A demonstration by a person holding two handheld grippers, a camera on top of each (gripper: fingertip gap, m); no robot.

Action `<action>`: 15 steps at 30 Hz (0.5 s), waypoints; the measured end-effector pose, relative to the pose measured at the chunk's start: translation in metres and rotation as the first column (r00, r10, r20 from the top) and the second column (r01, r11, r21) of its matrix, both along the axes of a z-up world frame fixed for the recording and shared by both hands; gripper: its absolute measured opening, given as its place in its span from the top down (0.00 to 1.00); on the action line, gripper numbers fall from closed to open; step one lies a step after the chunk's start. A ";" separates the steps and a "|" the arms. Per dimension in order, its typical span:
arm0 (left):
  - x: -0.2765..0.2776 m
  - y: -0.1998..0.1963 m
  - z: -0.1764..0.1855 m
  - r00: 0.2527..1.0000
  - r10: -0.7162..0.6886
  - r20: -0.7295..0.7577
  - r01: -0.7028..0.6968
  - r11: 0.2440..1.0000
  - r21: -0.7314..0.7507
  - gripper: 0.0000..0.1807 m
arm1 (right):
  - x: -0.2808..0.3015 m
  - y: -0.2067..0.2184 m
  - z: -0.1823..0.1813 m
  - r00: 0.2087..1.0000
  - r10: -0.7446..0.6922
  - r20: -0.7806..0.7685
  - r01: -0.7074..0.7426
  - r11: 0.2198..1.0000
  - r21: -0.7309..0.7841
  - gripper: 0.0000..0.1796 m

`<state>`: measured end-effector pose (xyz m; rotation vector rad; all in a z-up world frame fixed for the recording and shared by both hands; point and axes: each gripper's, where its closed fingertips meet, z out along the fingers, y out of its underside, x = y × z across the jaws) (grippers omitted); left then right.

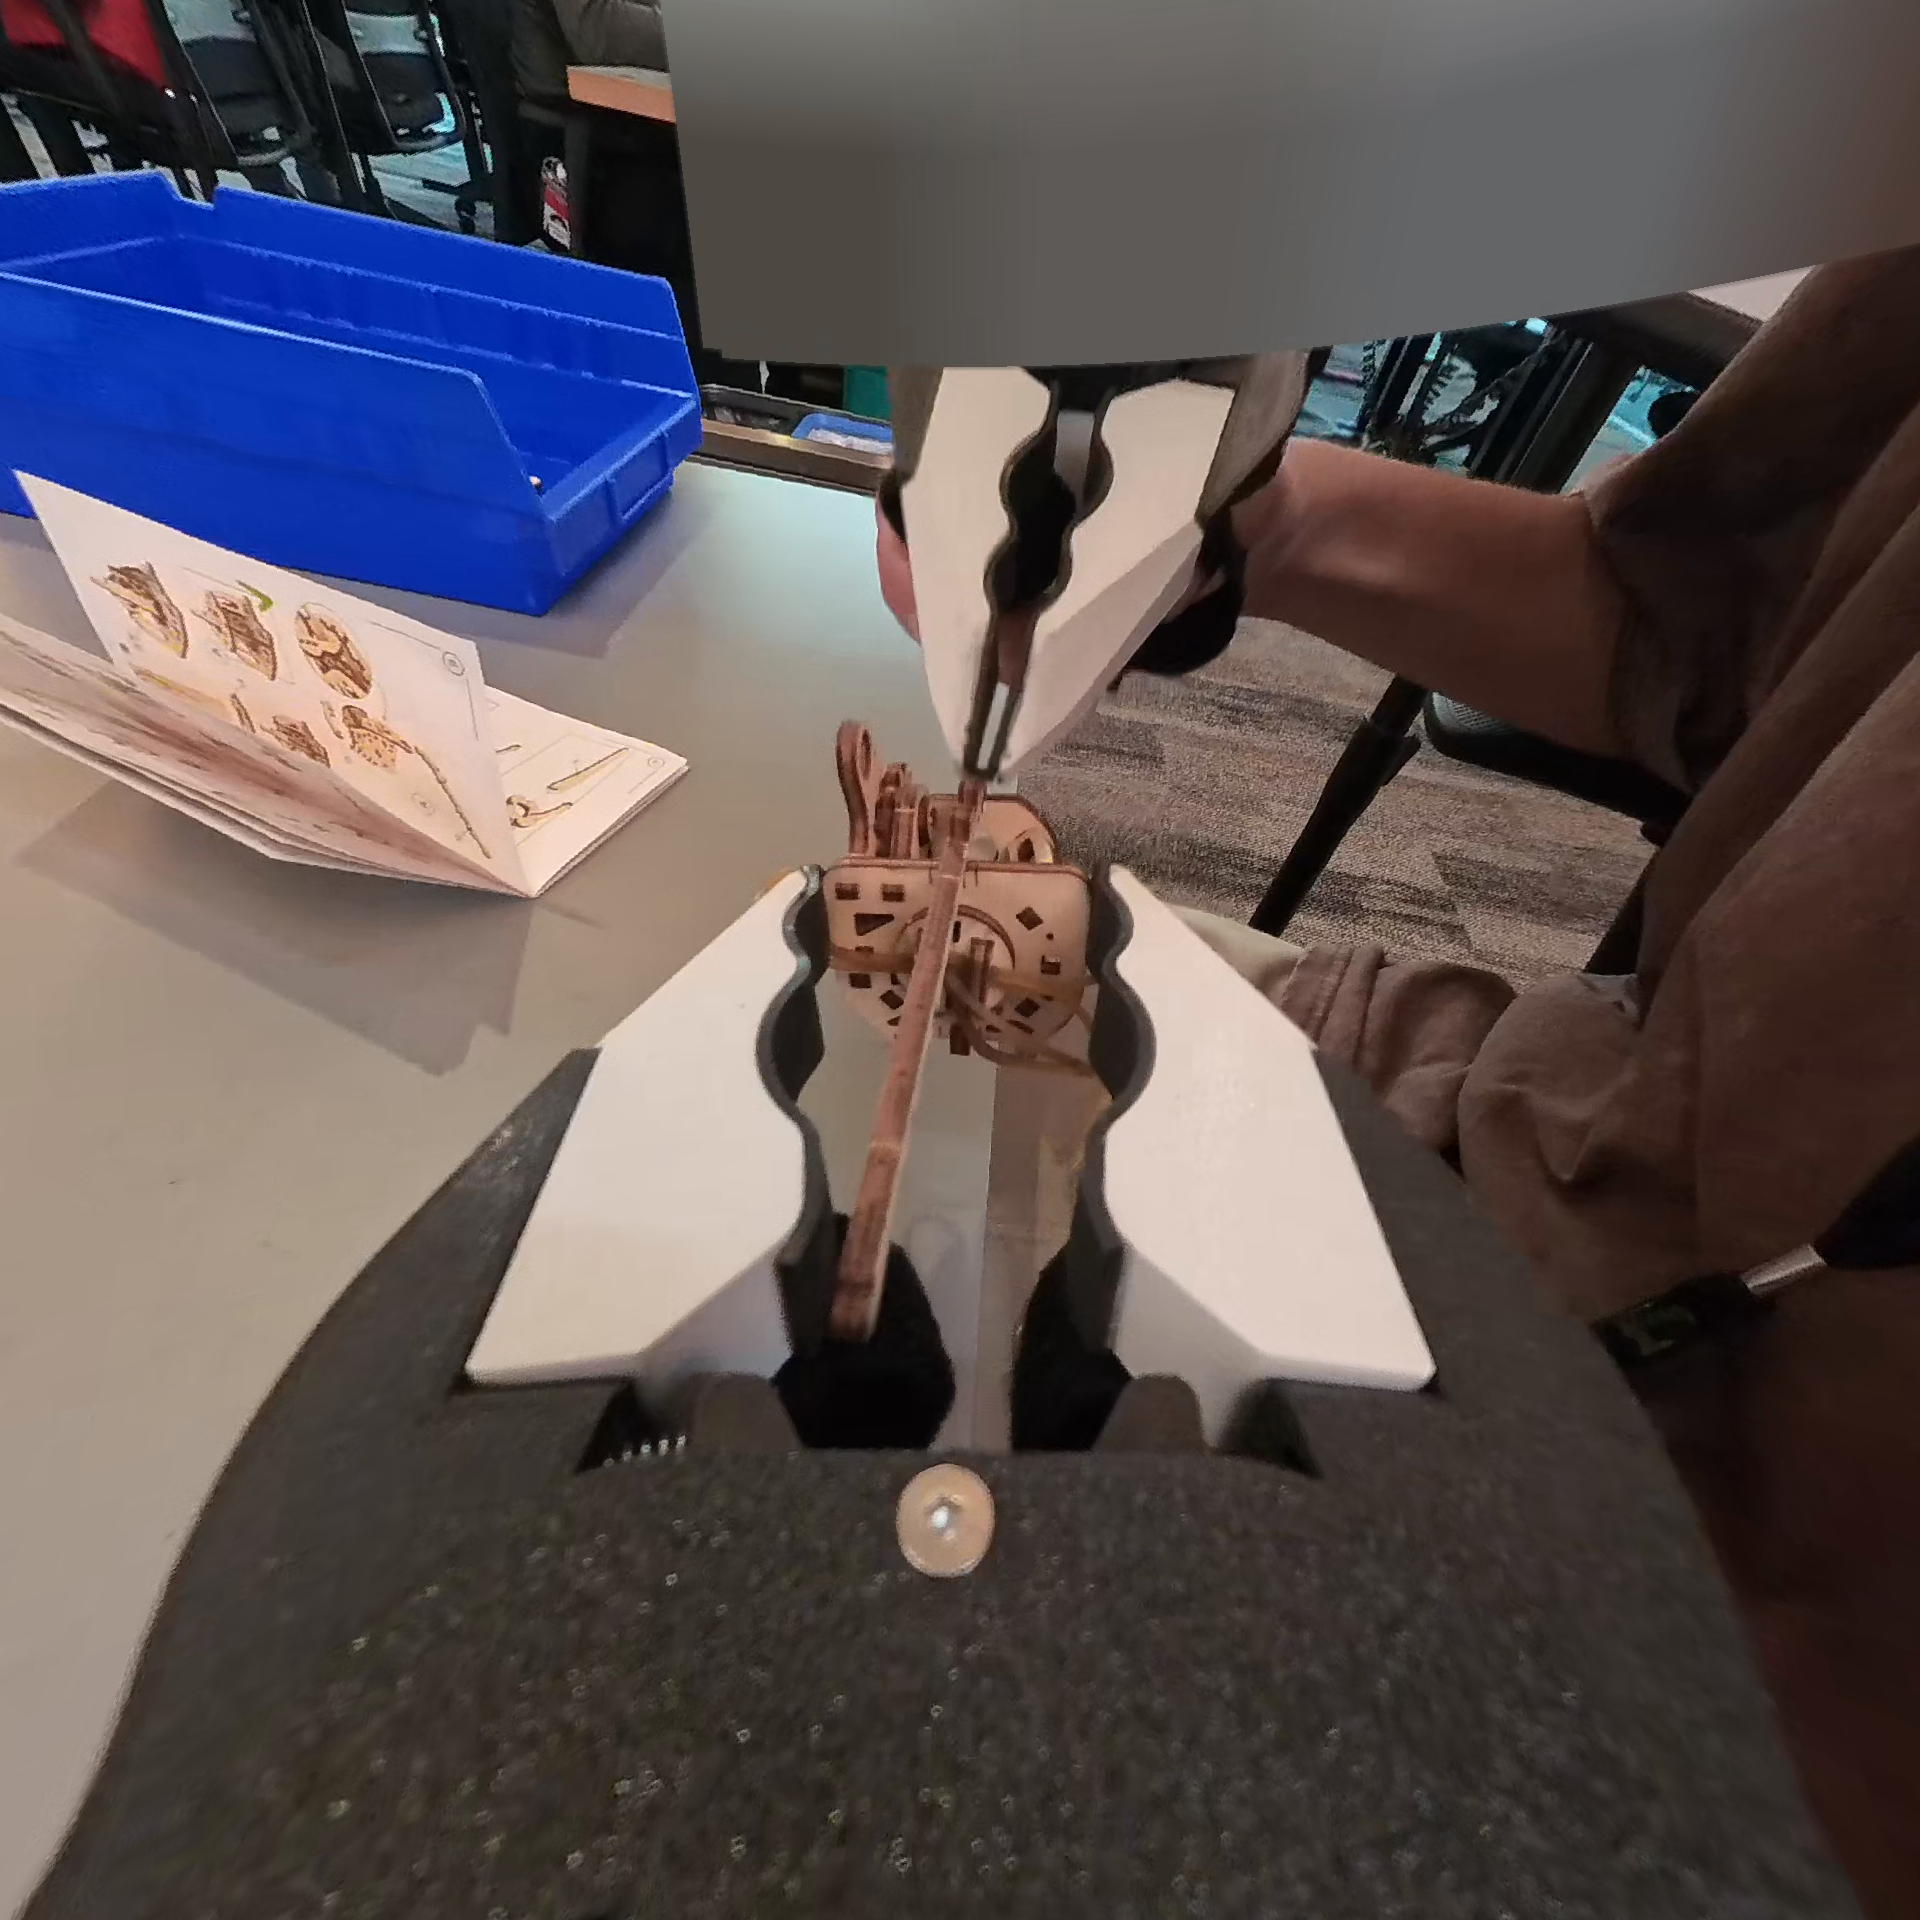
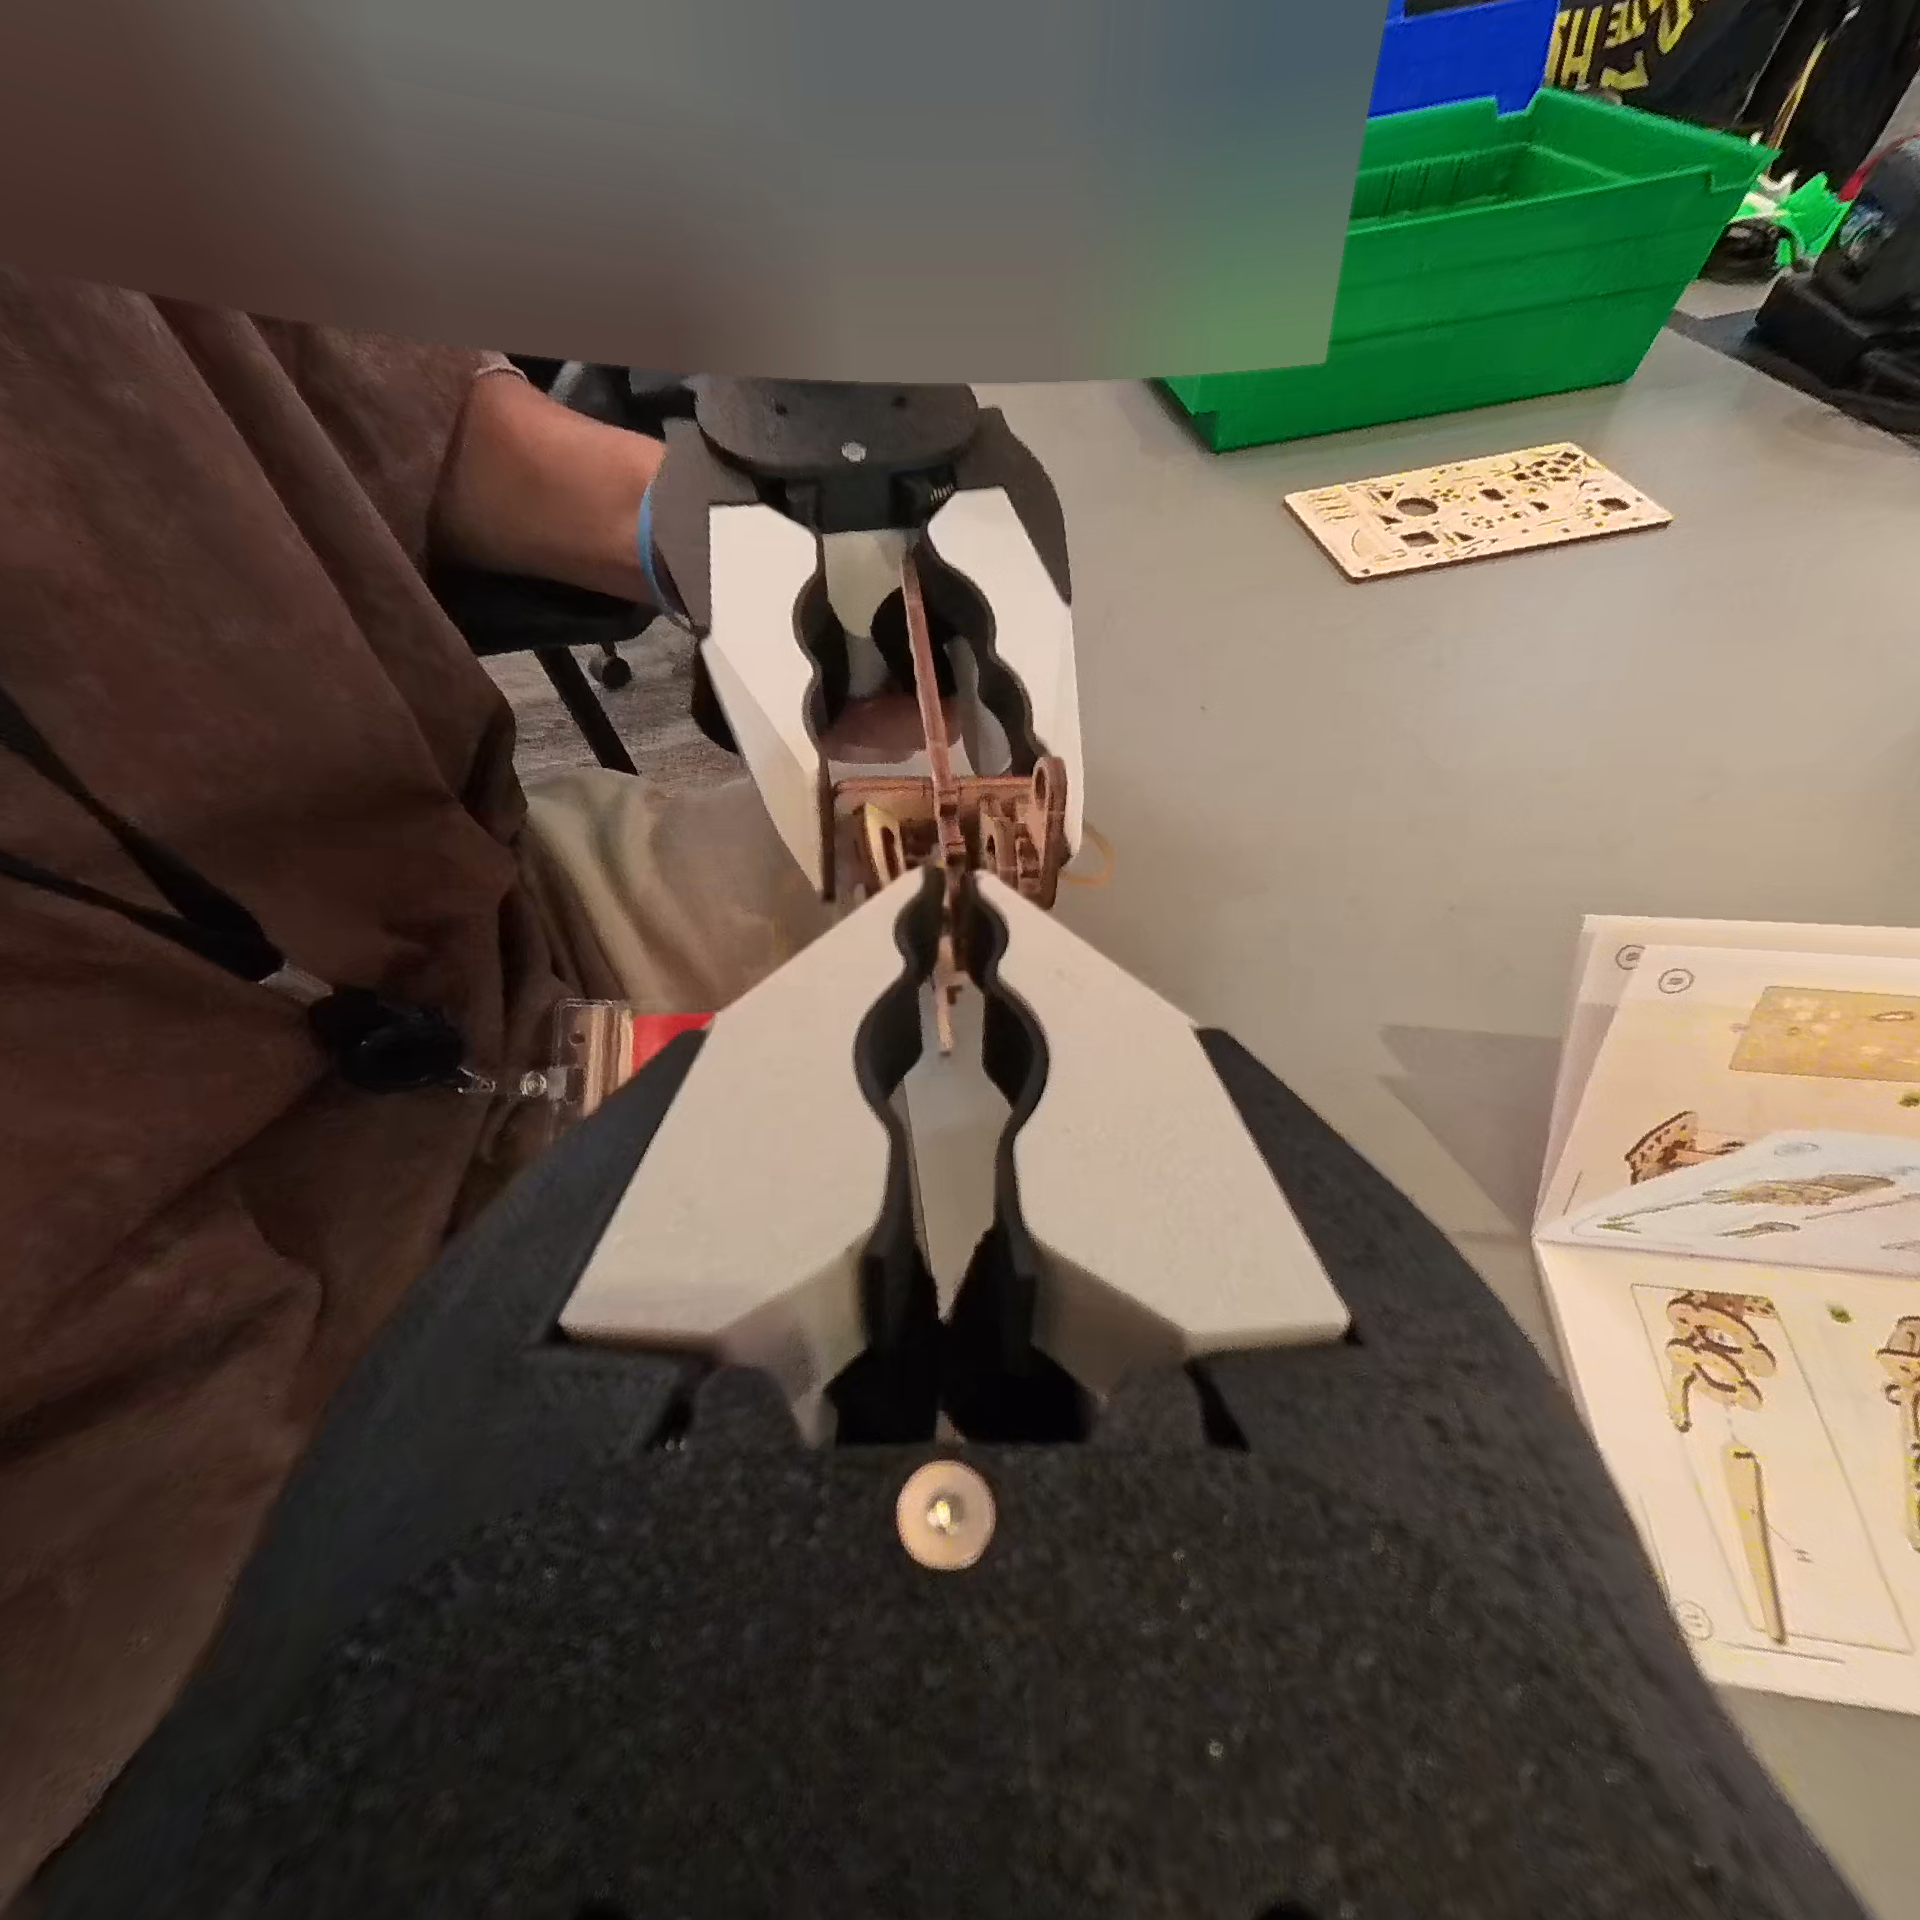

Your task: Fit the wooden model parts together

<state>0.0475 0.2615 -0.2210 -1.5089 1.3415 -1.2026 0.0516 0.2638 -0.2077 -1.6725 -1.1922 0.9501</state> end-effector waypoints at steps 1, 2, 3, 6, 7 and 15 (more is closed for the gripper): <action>0.000 0.000 0.001 1.000 0.001 0.001 -0.001 1.000 -0.002 0.74 | 0.000 0.000 -0.001 1.000 -0.003 0.002 0.003 1.000 -0.002 0.99; 0.000 0.000 0.001 1.000 0.001 0.005 -0.001 1.000 -0.004 0.74 | 0.000 0.000 -0.002 1.000 -0.004 0.001 0.004 1.000 -0.003 1.00; -0.001 0.001 0.004 1.000 0.004 0.020 -0.004 1.000 -0.008 0.74 | 0.000 0.000 -0.005 1.000 -0.001 0.009 0.001 1.000 -0.010 1.00; -0.002 0.002 0.015 0.997 0.007 0.071 -0.004 0.999 -0.046 0.74 | -0.004 -0.002 -0.010 1.000 0.010 0.023 -0.010 1.000 -0.018 1.00; -0.002 0.005 0.014 0.998 0.018 0.066 -0.014 0.998 -0.055 0.74 | -0.006 0.000 -0.005 1.000 -0.003 -0.005 0.003 1.000 -0.004 1.00; -0.007 0.022 0.021 0.987 0.102 0.126 -0.070 0.969 -0.235 0.74 | 0.004 0.015 0.009 0.994 -0.101 -0.052 0.105 0.990 0.090 0.84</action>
